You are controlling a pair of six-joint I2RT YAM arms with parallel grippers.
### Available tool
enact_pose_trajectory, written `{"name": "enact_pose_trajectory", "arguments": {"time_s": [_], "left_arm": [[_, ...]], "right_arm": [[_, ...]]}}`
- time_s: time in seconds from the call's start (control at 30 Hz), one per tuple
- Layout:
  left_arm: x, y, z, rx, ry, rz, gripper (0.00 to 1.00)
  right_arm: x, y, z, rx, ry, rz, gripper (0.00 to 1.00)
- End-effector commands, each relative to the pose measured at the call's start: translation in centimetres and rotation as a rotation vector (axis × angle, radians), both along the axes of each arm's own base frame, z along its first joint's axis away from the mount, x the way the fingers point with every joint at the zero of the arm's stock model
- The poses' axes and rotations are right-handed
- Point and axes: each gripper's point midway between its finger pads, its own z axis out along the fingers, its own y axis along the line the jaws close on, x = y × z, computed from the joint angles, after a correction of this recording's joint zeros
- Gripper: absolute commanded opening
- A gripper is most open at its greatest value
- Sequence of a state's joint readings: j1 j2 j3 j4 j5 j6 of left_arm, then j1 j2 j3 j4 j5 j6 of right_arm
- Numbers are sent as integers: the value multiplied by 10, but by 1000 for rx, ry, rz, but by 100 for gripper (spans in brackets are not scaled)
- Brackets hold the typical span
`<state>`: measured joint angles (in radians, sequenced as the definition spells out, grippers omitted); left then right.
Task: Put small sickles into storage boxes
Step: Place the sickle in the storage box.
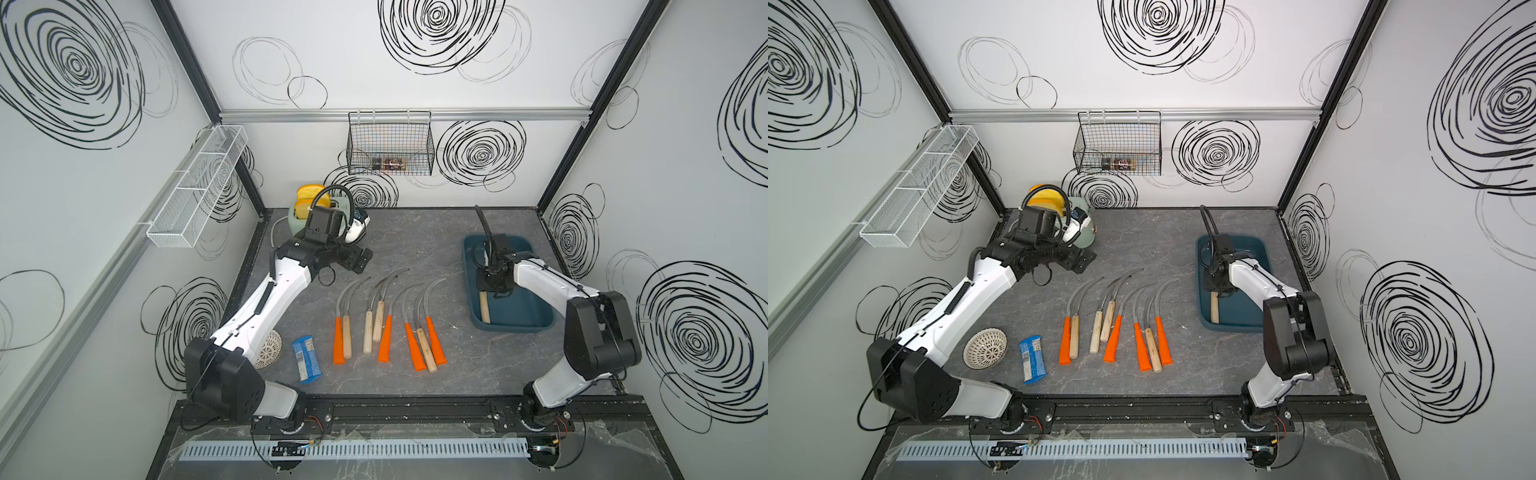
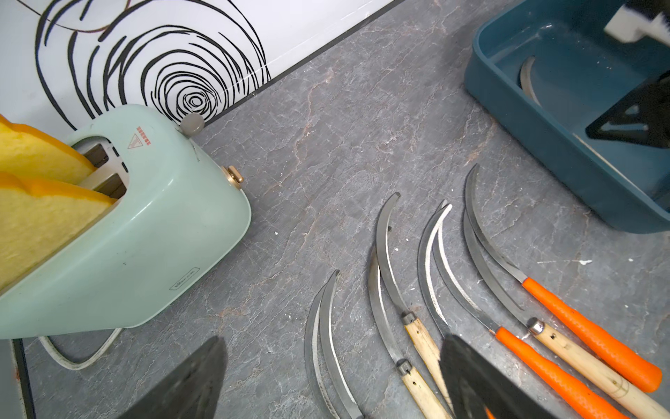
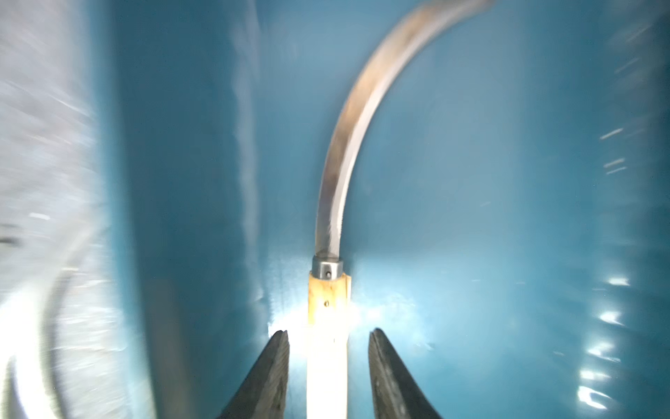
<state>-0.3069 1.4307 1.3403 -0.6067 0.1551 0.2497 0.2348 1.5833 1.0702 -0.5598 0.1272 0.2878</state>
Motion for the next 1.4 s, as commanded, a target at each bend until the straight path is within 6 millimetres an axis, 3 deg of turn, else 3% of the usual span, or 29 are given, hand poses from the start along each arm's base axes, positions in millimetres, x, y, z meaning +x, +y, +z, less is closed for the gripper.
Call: {"name": "enact_pose_trajectory", "arguments": {"time_s": [0.0,0.1,0.23,0.53,0.67,0.9,1.13,1.37], "left_arm": [[3,-7,22,-49,-28,-14,96],[1,-9,22,-61,-17,-22,96],[-2,-9,19,-70,-17,-19,96],[-8,-3,-7,-63,-16,4,96],[-10,-2,-17,-49,4,7,96],[-12,0,-21,-53,3,21,96],[-10,2,-23,-42,-10,31,96],[-13,-6,-18,-73,8,4,96]], "right_arm": [[14,-1,50,15,-149,-18,40],[10,10,74,60,-214,27,39],[-4,39,88,161,-251,148,39],[-51,106,100,232,-310,377,38],[-69,127,98,272,-301,433,38],[-84,143,89,309,-286,462,37],[-93,146,80,319,-275,476,37],[-94,149,83,352,-303,478,37]]}}
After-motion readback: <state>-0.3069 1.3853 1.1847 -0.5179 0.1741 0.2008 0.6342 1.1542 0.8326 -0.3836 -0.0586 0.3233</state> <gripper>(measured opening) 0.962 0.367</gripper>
